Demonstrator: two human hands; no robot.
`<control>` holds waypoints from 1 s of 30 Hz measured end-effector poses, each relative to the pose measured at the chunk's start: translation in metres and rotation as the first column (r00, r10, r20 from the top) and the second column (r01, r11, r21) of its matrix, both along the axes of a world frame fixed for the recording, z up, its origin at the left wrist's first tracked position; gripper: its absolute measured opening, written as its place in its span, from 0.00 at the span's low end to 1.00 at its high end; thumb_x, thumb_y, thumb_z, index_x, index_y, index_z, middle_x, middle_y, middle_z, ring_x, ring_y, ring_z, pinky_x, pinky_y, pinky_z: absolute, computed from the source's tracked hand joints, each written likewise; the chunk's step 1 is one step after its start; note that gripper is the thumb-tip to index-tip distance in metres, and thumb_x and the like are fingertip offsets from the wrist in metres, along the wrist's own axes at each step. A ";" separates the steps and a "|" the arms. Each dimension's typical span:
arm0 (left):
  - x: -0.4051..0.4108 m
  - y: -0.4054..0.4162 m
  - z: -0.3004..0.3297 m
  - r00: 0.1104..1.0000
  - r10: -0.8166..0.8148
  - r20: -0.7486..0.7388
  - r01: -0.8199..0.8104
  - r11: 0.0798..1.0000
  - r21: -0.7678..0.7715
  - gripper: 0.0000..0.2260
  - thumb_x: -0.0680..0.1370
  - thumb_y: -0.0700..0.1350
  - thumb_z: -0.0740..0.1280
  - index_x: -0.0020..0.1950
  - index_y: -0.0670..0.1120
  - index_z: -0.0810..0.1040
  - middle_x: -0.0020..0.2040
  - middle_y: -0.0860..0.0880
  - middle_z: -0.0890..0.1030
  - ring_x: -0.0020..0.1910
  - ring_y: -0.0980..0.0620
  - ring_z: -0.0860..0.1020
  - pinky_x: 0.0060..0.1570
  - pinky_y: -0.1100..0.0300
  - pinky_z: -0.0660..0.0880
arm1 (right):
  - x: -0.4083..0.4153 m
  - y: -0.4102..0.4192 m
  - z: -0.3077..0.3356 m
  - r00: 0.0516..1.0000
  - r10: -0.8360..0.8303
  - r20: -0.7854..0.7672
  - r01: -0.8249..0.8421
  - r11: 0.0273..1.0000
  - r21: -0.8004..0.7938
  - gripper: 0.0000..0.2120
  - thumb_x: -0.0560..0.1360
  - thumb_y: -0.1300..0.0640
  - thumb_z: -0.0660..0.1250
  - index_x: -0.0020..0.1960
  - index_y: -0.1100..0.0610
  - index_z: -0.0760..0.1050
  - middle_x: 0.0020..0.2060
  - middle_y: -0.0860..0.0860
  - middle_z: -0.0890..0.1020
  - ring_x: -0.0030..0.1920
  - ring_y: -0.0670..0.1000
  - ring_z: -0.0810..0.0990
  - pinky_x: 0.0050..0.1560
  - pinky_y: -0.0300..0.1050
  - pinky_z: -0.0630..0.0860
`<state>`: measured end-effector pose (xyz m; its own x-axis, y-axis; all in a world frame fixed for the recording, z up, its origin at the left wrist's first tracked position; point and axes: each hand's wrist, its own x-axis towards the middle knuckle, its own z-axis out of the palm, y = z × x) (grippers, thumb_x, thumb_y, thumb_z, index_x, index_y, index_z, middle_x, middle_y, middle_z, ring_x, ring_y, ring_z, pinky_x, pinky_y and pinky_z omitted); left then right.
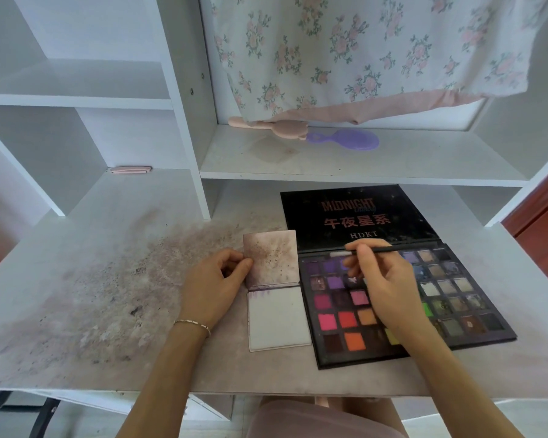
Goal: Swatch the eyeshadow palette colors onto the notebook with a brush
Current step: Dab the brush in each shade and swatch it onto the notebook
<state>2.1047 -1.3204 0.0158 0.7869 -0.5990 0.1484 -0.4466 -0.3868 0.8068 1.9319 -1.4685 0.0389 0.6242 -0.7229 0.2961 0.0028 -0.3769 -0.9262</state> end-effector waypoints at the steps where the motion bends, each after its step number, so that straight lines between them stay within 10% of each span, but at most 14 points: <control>1: 0.000 -0.001 0.000 1.000 0.014 -0.002 -0.014 1.000 0.001 0.05 0.74 0.46 0.69 0.39 0.55 0.78 0.36 0.62 0.78 0.38 0.64 0.76 0.37 0.77 0.68 | -0.005 -0.007 0.001 1.000 -0.028 -0.004 0.028 0.999 -0.015 0.10 0.78 0.63 0.57 0.45 0.52 0.73 0.36 0.51 0.79 0.35 0.41 0.77 0.38 0.31 0.74; 12: -0.003 -0.007 -0.005 0.997 0.077 0.032 -0.077 0.997 0.002 0.03 0.74 0.45 0.68 0.41 0.51 0.78 0.35 0.61 0.77 0.37 0.63 0.74 0.37 0.71 0.66 | -0.029 -0.056 -0.014 0.941 -0.284 -0.183 0.245 0.947 -0.206 0.06 0.79 0.59 0.54 0.46 0.55 0.68 0.35 0.46 0.76 0.37 0.34 0.76 0.35 0.26 0.71; 30: -0.004 -0.006 -0.005 0.996 0.080 0.034 -0.081 0.997 0.017 0.04 0.74 0.45 0.68 0.40 0.52 0.77 0.35 0.60 0.77 0.38 0.62 0.75 0.37 0.70 0.66 | -0.029 -0.056 -0.018 0.935 -0.234 -0.266 0.128 0.923 -0.362 0.04 0.78 0.59 0.56 0.46 0.52 0.67 0.34 0.40 0.74 0.36 0.40 0.75 0.32 0.30 0.69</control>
<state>2.1010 -1.3266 0.0111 0.8275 -0.5367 0.1650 -0.4399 -0.4369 0.7846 1.9032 -1.5247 0.0205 0.5890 -0.7235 0.3602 -0.3515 -0.6306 -0.6919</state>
